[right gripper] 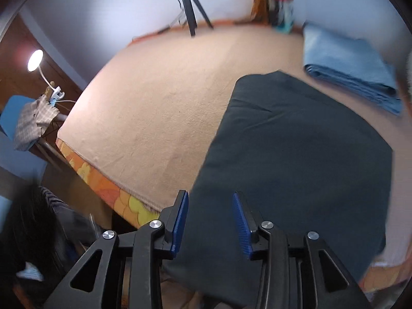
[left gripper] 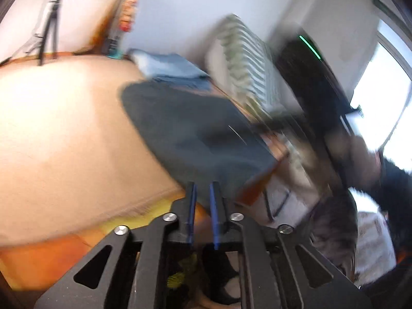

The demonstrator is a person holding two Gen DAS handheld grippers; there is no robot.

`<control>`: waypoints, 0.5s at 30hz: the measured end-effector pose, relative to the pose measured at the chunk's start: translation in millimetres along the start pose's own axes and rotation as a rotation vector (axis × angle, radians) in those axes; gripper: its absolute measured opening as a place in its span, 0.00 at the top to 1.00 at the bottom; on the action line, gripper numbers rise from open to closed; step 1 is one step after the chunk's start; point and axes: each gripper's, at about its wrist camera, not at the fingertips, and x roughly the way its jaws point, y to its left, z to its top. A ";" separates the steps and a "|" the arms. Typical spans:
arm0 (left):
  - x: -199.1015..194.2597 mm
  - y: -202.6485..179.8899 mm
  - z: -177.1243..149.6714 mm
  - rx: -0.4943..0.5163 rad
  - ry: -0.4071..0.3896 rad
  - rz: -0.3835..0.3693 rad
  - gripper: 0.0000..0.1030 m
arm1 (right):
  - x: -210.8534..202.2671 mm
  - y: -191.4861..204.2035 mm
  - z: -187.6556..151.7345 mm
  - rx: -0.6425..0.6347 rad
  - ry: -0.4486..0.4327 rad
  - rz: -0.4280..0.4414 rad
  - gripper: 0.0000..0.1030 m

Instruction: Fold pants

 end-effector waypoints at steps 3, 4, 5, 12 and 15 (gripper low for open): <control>-1.3 28.4 36.2 -0.045 -0.023 0.034 0.89 | 16.5 6.2 -39.4 0.002 0.073 -0.025 0.65; 2.0 34.0 42.7 -0.057 -0.014 0.039 0.87 | 21.2 6.1 -46.5 -0.009 0.102 -0.034 0.66; 6.7 41.1 52.4 -0.076 -0.006 0.060 0.85 | 27.9 8.6 -58.4 -0.027 0.136 -0.056 0.66; 47.2 57.3 82.3 -0.161 0.054 0.040 0.55 | -18.0 -14.4 -63.0 0.024 0.038 0.006 0.67; 66.9 65.1 87.4 -0.222 0.100 0.033 0.51 | -49.9 -45.3 -49.7 0.082 -0.060 0.006 0.56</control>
